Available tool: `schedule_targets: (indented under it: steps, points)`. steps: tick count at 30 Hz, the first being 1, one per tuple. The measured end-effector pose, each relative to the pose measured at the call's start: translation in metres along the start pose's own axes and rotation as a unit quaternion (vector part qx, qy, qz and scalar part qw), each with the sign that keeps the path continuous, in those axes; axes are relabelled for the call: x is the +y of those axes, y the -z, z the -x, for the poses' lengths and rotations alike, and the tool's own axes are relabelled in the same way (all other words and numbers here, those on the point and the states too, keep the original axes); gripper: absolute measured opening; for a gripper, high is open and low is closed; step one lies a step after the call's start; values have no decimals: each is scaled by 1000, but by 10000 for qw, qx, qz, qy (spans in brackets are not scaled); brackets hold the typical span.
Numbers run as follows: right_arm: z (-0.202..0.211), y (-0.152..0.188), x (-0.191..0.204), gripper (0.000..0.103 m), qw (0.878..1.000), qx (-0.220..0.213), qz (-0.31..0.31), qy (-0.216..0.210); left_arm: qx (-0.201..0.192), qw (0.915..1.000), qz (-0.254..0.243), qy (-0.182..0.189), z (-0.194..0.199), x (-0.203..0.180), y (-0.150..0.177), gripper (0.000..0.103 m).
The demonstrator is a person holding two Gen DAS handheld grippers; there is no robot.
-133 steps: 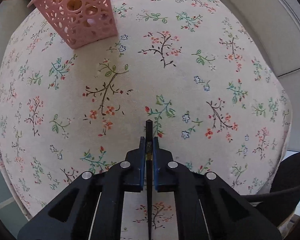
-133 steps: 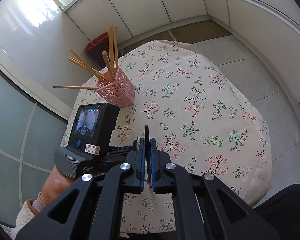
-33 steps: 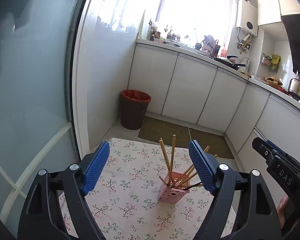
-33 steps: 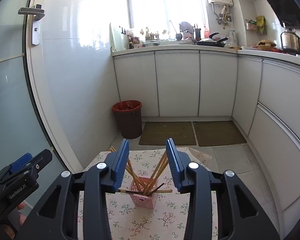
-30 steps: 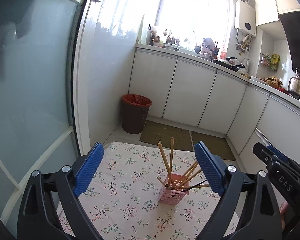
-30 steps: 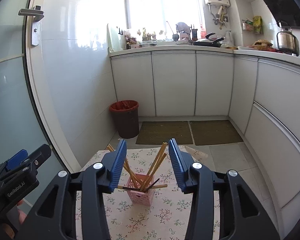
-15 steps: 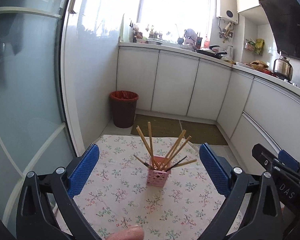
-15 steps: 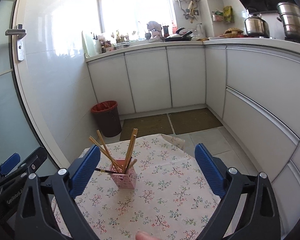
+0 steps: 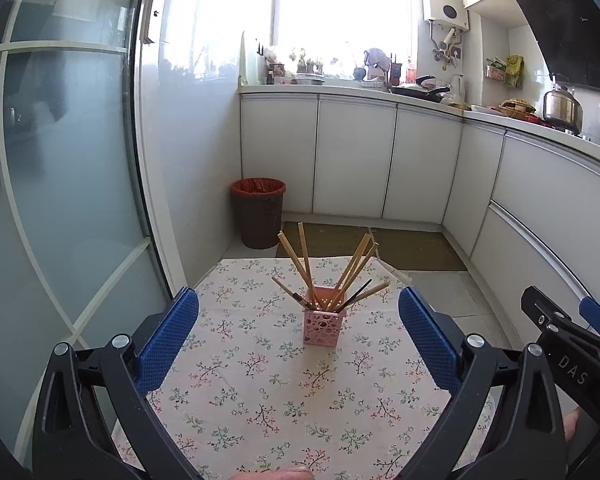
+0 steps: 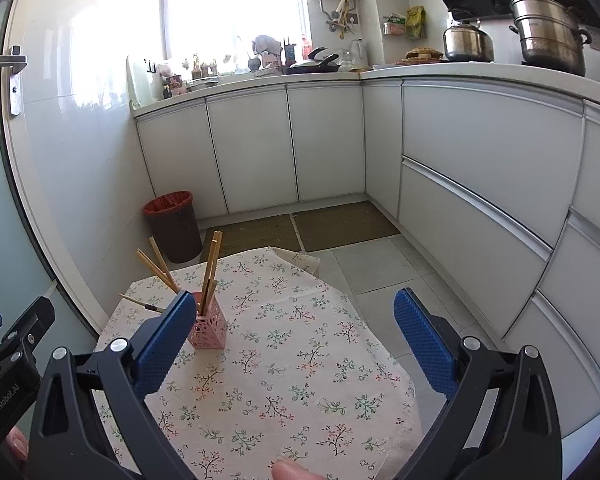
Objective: Organize utensils
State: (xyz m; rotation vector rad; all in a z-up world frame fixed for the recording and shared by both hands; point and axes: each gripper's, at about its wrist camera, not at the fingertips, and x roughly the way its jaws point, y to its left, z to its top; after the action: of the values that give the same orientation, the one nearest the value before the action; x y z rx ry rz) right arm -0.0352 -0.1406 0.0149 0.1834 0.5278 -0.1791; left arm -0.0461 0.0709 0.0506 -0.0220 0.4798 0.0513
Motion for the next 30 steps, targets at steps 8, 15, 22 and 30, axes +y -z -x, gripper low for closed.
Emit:
schedule_targets:
  steps: [8,15,22,30]
  points:
    - [5,4,-3,96,9999,50,96,3,-66,10000,-1,-13,7,-4,0,96]
    - [4,6,-1,96,9999,88,110,-47,2,10000,-19,-13,6,-4,-1,96]
    - [4,5,-2,96,9999,92,78,-70,24,10000,-66,8,4,-6,0,96]
    - [5,4,-3,96,9999,120,45,-107,46,10000,-87,6,3,-8,0,96]
